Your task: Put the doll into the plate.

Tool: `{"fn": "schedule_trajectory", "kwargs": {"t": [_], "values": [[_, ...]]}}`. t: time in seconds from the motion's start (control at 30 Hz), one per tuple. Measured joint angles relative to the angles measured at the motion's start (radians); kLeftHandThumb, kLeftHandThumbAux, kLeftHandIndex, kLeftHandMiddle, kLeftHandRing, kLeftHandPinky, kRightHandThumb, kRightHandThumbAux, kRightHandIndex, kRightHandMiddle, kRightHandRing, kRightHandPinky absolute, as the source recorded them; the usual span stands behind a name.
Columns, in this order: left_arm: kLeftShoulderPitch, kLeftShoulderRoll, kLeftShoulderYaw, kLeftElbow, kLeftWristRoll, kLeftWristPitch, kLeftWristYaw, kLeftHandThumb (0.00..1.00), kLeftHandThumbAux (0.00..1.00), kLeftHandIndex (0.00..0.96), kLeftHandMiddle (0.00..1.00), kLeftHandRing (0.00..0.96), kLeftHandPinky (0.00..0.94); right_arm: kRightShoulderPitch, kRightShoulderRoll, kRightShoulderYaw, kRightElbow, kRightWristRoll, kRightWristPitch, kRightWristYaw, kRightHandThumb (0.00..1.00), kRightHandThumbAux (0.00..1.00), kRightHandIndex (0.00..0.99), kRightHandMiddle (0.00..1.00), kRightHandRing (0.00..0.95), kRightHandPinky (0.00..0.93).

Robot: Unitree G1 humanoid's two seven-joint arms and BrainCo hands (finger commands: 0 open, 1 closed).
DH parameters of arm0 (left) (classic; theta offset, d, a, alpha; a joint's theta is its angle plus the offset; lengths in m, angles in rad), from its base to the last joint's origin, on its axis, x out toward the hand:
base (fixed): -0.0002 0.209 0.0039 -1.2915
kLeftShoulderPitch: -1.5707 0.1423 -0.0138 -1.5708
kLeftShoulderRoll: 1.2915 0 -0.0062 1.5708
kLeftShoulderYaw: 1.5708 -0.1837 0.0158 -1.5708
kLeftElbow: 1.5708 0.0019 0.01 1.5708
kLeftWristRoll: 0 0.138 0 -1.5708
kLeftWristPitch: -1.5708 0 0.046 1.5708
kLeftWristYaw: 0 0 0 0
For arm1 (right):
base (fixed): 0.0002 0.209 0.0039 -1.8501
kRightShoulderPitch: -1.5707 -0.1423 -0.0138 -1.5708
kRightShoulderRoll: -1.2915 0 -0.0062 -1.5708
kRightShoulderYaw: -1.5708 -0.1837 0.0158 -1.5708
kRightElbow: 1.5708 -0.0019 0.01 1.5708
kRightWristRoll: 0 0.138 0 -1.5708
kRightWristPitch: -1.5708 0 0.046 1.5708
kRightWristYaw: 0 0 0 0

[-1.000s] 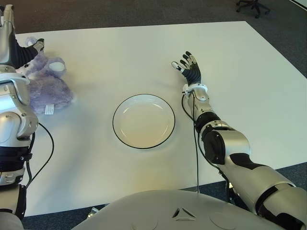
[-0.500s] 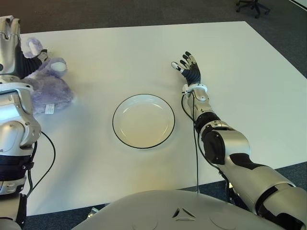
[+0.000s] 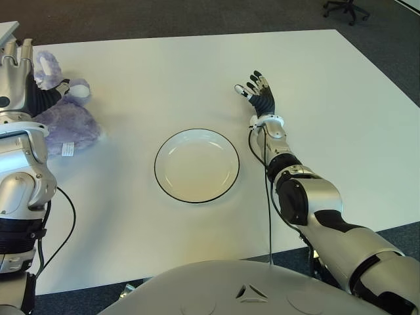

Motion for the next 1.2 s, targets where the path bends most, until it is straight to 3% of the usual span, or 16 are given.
{"fn": "schedule_trajectory", "kwargs": {"t": [0.2, 0.4, 0.6, 0.77, 1.2], "values": [[0.02, -0.019, 0.0, -0.014, -0.003, 0.008, -0.024, 0.273, 0.321, 0.057, 0.118, 0.163, 0.234, 0.0, -0.001, 0.0, 0.0, -0.004, 0.0, 0.0, 0.069, 0.775, 0.045, 0.083, 0.083, 0.101], [0.032, -0.036, 0.0, -0.028, -0.003, 0.009, -0.037, 0.274, 0.319, 0.068, 0.121, 0.162, 0.206, 0.0, -0.002, 0.0, 0.0, -0.008, 0.0, 0.0, 0.074, 0.774, 0.046, 0.085, 0.084, 0.102], [0.039, -0.036, 0.002, -0.04, -0.003, 0.009, -0.04, 0.271, 0.322, 0.071, 0.149, 0.203, 0.29, 0.0, -0.001, 0.0, 0.0, -0.011, 0.0, 0.0, 0.074, 0.772, 0.047, 0.086, 0.086, 0.107], [0.053, -0.036, 0.002, -0.045, -0.005, 0.003, -0.043, 0.272, 0.323, 0.067, 0.155, 0.216, 0.285, 0.0, -0.001, 0.0, 0.0, -0.012, 0.0, -0.001, 0.077, 0.773, 0.048, 0.089, 0.089, 0.11], [0.085, -0.032, 0.003, -0.068, -0.022, -0.034, -0.118, 0.18, 0.274, 0.068, 0.175, 0.222, 0.276, 0.001, -0.001, 0.0, 0.0, -0.016, 0.0, -0.003, 0.072, 0.767, 0.04, 0.085, 0.085, 0.1]]}}
